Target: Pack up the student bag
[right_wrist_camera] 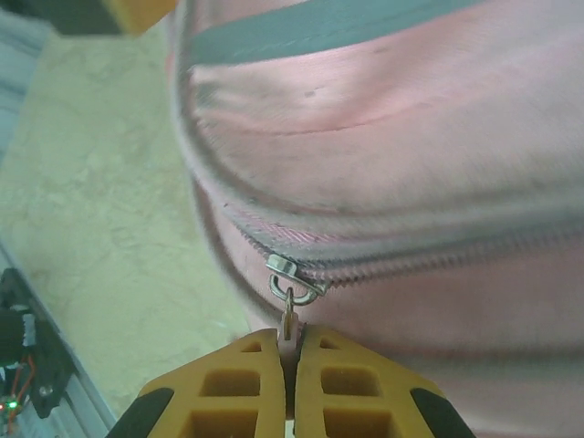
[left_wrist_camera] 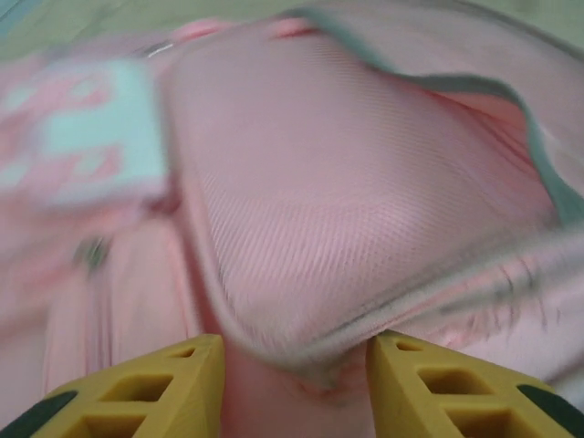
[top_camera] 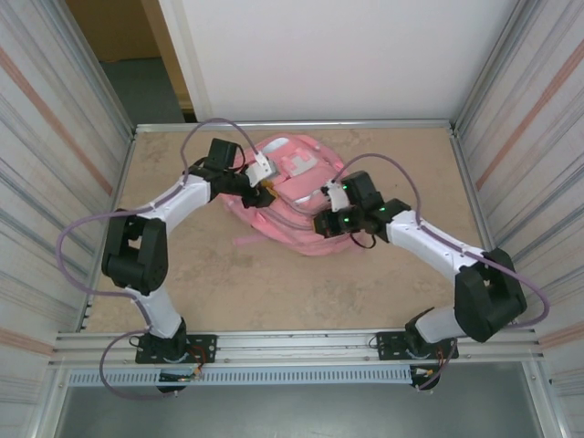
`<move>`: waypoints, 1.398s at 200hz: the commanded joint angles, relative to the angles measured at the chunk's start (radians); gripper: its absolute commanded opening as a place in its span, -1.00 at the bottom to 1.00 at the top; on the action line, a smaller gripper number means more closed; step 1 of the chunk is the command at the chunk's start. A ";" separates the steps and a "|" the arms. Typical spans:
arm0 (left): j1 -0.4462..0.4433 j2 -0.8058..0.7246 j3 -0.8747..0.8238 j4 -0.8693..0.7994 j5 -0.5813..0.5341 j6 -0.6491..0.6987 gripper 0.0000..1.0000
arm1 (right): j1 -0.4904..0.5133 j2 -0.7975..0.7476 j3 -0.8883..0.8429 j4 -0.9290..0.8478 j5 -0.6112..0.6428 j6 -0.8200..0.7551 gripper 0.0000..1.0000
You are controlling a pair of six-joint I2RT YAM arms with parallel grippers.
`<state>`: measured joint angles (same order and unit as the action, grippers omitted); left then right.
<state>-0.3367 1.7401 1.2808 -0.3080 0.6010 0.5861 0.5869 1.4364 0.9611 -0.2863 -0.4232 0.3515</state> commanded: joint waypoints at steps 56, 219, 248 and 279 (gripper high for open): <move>0.102 -0.272 -0.226 -0.129 -0.018 -1.236 -0.12 | 0.199 0.263 0.201 0.150 0.028 0.069 -1.00; 0.117 -0.047 -0.106 -0.136 0.013 -1.176 -1.00 | 0.173 0.125 0.038 -0.080 0.350 0.039 -1.00; 0.146 0.024 0.007 -0.221 0.070 -1.049 -1.00 | 0.061 -0.010 -0.079 -0.093 0.410 -0.003 -1.00; 0.169 0.206 0.284 -0.453 -0.002 -0.874 -0.97 | 0.011 -0.054 -0.080 -0.102 0.351 -0.048 -1.00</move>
<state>-0.2260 1.8439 1.3731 -0.6033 0.6853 -0.4744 0.6220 1.4158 0.8852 -0.2813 -0.1158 0.3611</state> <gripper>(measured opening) 0.065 0.048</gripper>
